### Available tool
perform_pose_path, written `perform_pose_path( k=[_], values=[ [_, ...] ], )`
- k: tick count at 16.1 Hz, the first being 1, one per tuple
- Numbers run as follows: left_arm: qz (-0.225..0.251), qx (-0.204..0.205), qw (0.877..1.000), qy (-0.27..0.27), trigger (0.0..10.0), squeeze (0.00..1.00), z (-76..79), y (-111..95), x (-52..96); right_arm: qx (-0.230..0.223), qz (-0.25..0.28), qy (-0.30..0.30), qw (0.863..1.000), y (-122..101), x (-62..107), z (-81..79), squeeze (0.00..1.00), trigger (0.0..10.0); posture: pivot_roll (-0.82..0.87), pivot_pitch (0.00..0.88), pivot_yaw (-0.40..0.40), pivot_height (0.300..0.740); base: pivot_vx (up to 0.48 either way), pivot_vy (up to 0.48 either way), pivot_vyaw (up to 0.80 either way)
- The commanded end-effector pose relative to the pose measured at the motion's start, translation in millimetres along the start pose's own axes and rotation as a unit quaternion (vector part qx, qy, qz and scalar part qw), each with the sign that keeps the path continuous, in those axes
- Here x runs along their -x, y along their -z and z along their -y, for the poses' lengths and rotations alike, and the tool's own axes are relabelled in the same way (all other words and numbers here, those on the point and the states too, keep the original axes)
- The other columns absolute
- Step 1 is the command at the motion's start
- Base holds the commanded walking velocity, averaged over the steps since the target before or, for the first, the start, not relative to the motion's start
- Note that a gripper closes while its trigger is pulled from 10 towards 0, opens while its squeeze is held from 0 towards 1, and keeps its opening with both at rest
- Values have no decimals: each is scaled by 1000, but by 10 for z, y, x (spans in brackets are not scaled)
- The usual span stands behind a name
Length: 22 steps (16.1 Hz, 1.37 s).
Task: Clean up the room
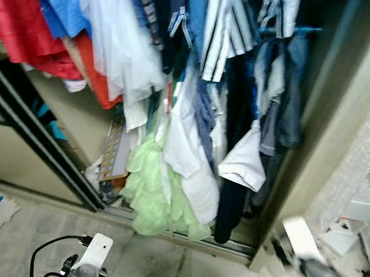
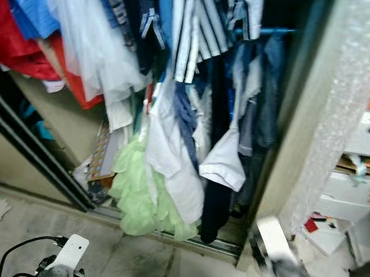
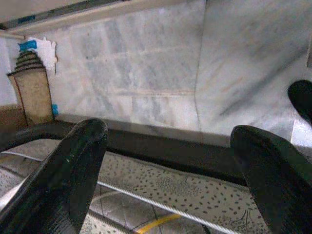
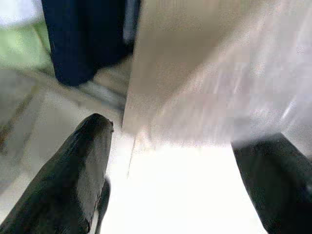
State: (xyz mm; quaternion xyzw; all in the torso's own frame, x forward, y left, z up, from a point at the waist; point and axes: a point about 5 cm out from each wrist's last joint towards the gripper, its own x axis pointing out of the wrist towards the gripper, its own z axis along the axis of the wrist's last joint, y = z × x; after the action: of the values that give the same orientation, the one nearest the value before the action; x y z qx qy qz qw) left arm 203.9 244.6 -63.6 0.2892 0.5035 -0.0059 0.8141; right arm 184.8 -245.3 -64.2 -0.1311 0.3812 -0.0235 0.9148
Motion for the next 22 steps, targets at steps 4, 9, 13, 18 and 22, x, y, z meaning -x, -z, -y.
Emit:
perform_pose_path(
  k=[4, 9, 13, 18, 22],
  values=[
    [1, -13, 1000, 0, 10000, 0, -32, 15, -1, -30, -91, 14, 995, 493, 176, -39, 0, 10000, -173, 0, 83, 740, 0, 0, 156],
    [-1, -2, 1000, -2, 10000, 0, -28, 25, -1, -32, -111, -8, 993, 583, 212, -230, 0, 10000, -159, 0, 82, 740, 0, 0, 460],
    [-3, 3, 1000, 1, 10000, 0, -27, 40, -1, -46, -112, -12, 993, 599, 221, -226, 0, 10000, -160, 0, 82, 740, 0, 230, 0],
    [-1, -3, 1000, 4, 10000, 0, -28, 41, -1, -40, -117, -14, 992, 588, 211, -217, 0, 10000, -167, 0, 86, 740, 0, 480, 0],
    [8, -12, 1000, 2, 10000, 0, -33, 26, -1, -71, -82, 12, 994, 389, 120, -151, 0, 10000, -168, 0, 86, 740, 0, 240, 0]
  ],
)
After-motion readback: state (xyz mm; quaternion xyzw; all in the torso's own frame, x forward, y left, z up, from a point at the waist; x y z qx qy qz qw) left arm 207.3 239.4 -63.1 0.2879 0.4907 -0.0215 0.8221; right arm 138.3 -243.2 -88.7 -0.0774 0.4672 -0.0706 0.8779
